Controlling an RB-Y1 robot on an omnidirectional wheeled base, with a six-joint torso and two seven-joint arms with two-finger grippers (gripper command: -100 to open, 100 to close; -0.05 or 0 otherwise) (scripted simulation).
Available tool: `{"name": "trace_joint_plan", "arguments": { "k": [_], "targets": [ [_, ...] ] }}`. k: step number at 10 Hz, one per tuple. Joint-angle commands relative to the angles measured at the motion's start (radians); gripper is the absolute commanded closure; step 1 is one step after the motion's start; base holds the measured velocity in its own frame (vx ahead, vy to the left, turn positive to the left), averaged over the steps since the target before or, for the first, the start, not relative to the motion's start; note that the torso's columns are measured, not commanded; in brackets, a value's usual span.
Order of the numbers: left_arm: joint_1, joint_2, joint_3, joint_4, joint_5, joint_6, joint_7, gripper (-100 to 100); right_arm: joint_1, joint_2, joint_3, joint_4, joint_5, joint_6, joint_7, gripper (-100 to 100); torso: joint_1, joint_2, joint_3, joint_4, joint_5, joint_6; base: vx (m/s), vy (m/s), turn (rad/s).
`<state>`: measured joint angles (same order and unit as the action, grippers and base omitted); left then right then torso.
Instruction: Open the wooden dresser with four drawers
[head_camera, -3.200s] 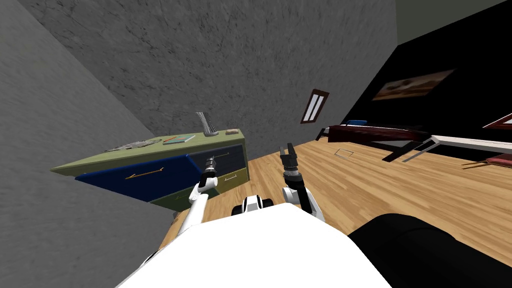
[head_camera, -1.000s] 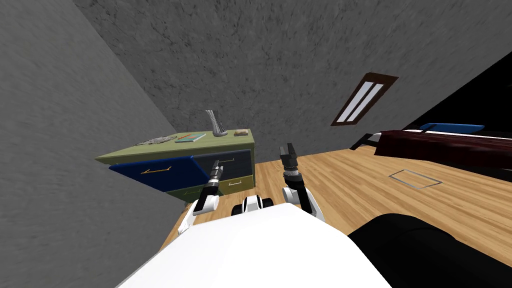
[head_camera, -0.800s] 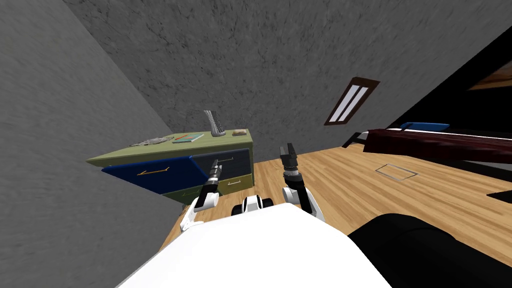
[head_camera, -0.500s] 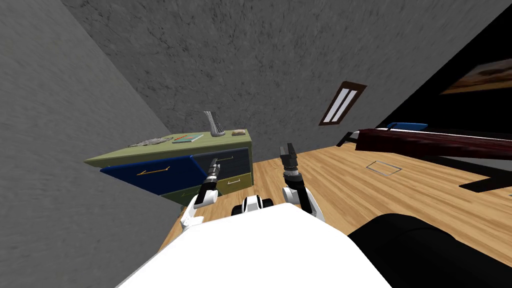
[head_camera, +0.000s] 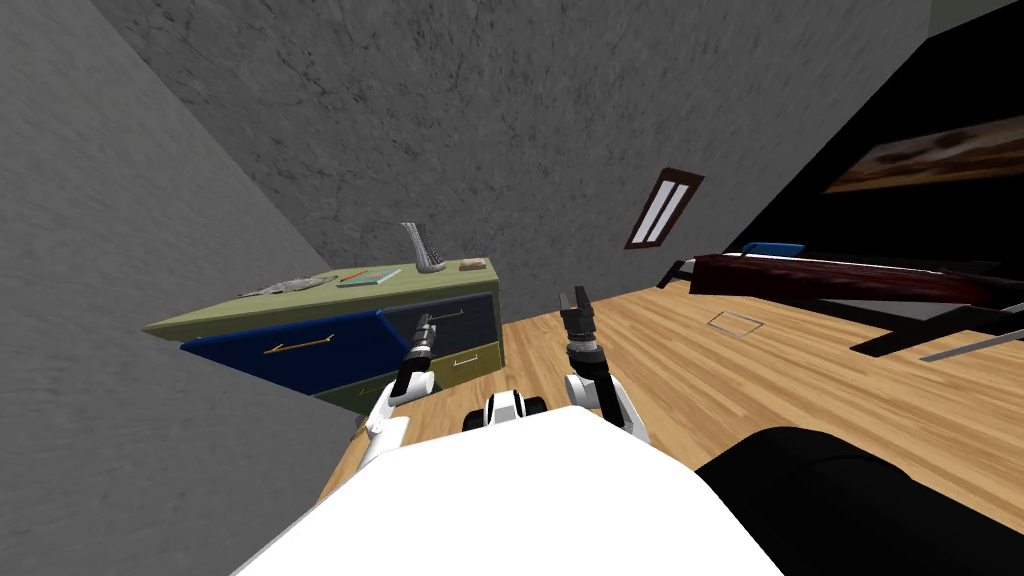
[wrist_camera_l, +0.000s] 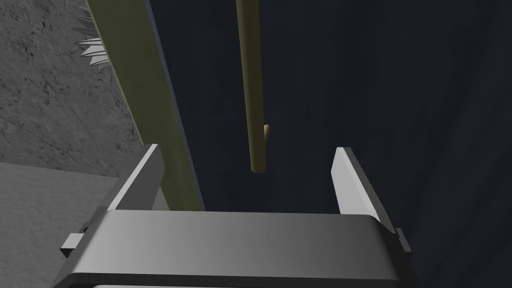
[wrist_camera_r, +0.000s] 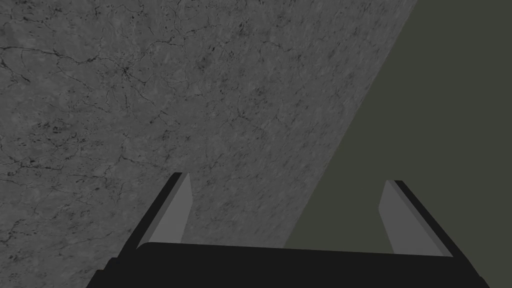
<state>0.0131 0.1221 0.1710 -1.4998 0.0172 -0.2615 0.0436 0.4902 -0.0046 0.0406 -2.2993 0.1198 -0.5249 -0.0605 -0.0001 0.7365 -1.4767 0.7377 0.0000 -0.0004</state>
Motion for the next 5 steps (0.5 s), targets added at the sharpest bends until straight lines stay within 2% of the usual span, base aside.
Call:
{"name": "trace_joint_plan", "arguments": {
  "k": [1,2,3,4,5],
  "targets": [
    [-0.077,-0.001,0.053,0.079,-0.004,-0.011,-0.015,-100,0.0,0.0,0.0,0.0,0.0,0.0,0.0,0,0.0,0.002,0.001,0.0,0.0,0.001,-0.097,0.02,-0.128],
    [-0.077,-0.001,0.053,0.094,-0.004,-0.011,-0.015,-100,0.0,0.0,0.0,0.0,0.0,0.0,0.0,0,0.0,0.002,0.001,0.001,0.0,0.0,-0.041,0.009,0.005],
    [-0.125,-0.002,0.101,0.136,-0.007,-0.018,-0.028,-100,0.0,0.0,0.0,0.0,0.0,0.0,0.0,0,0.0,0.0,0.0,0.0,0.0,0.0,-0.083,-0.002,-0.211],
    [-0.141,-0.002,0.103,0.163,-0.007,-0.018,-0.028,-100,0.0,0.0,0.0,0.0,0.0,0.0,0.0,0,-0.001,0.002,0.001,0.0,0.0,0.001,-0.087,0.001,-0.13],
    [-0.177,-0.003,0.145,0.198,-0.011,-0.024,-0.042,-100,0.0,0.0,0.0,0.0,0.0,0.0,0.0,0,0.0,0.002,0.001,0.001,0.0,0.0,-0.118,0.006,-0.234]
  ]
}}
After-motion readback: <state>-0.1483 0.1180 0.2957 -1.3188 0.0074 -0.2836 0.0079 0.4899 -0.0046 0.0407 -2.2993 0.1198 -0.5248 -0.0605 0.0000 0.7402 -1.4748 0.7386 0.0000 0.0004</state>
